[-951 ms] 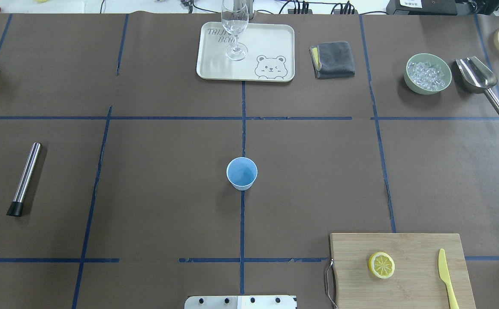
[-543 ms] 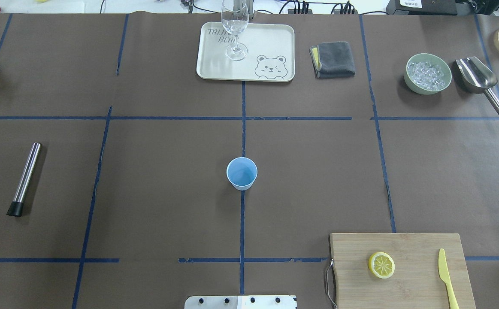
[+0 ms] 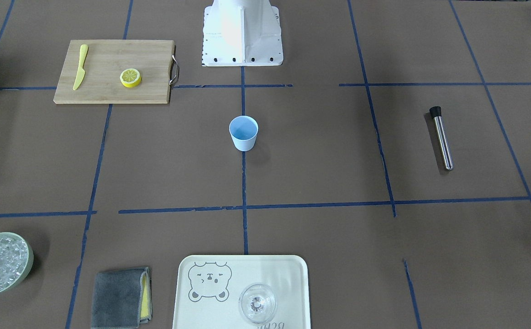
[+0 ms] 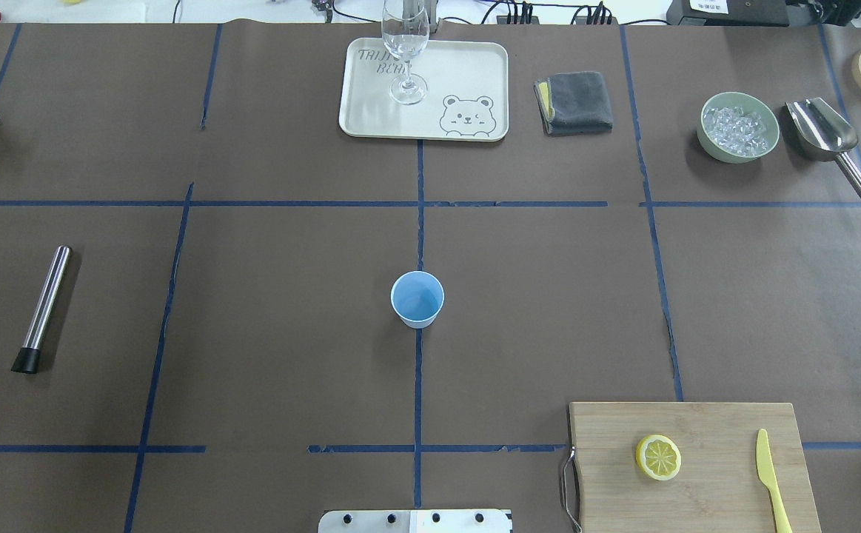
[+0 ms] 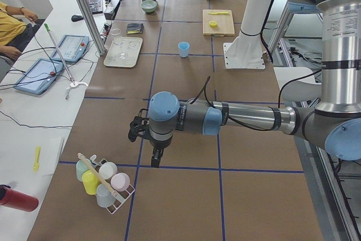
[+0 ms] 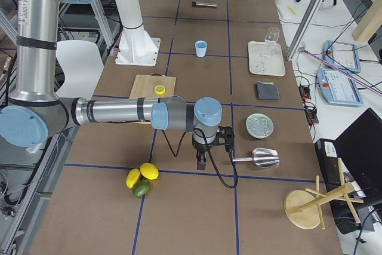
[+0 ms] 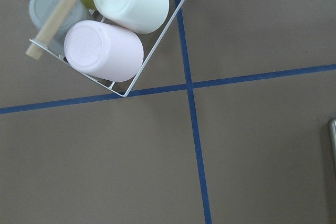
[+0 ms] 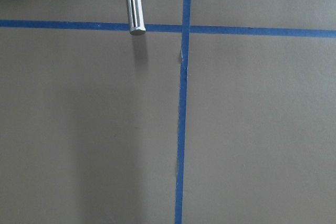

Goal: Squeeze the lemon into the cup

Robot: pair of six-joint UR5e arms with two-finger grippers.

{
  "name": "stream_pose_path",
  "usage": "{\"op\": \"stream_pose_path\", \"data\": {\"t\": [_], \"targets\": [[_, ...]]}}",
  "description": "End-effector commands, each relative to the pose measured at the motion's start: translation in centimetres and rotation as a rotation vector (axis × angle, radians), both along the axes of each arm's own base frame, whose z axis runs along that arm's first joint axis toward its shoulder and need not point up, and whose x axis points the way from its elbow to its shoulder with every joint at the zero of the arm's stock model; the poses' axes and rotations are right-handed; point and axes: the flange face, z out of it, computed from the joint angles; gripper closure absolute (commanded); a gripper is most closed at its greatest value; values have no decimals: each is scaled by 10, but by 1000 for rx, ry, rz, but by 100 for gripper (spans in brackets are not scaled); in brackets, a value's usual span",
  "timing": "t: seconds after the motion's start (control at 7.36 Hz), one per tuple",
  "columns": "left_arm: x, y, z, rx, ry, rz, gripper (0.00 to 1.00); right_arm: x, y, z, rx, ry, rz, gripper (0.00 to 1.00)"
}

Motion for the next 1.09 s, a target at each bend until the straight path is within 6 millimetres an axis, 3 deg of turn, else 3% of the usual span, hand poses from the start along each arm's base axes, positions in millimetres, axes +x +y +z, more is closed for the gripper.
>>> {"op": "stream_pose_path", "data": {"t": [0.0,0.54,0.68,0.95], "targets": [[0,0,0,1,0,0,0,-1,-1,-2,8,0,-3,0],[6,-3,-12,39,-9,12,0,-4,-2,-9,15,-32,-4,0],[25,-10,-17,73,-12,49,0,-5,-4,-11,21,-36,-5,0],[34,-13,-19,93,-6,66,0,-5,-7,-15,28,-36,-4,0]]}}
